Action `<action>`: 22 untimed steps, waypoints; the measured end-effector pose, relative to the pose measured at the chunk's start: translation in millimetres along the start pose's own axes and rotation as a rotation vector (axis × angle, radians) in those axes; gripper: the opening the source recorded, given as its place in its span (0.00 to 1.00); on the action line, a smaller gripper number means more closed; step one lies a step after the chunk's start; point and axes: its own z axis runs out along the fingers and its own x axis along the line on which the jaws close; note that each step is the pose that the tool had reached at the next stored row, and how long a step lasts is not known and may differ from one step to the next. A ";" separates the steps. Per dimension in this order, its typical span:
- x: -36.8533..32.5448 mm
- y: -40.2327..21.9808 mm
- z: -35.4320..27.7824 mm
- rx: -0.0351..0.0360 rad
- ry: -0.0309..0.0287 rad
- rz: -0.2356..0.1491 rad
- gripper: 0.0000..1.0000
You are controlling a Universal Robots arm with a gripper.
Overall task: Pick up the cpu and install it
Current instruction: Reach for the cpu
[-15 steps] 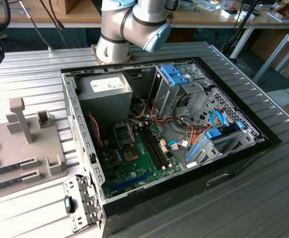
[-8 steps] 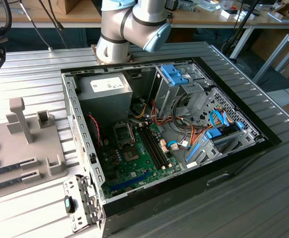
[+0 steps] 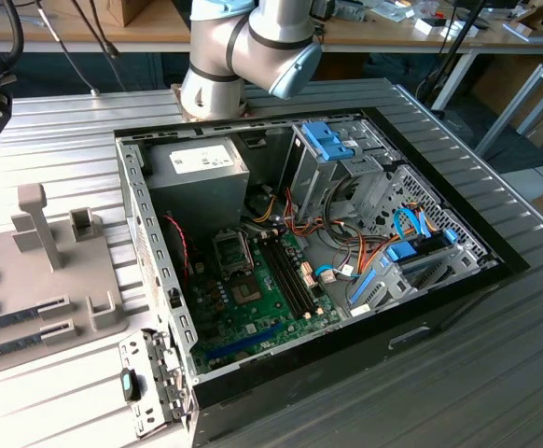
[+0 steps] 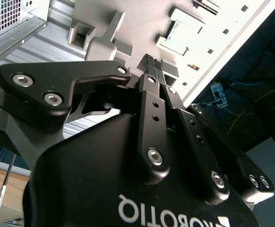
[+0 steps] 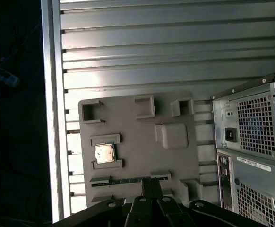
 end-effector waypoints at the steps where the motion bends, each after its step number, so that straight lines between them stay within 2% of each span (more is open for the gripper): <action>1: 0.0 -0.1 0.5 0.0000 0.0000 0.000 0.10; 22: 0.1 -0.9 7.4 0.0000 0.0000 0.000 0.10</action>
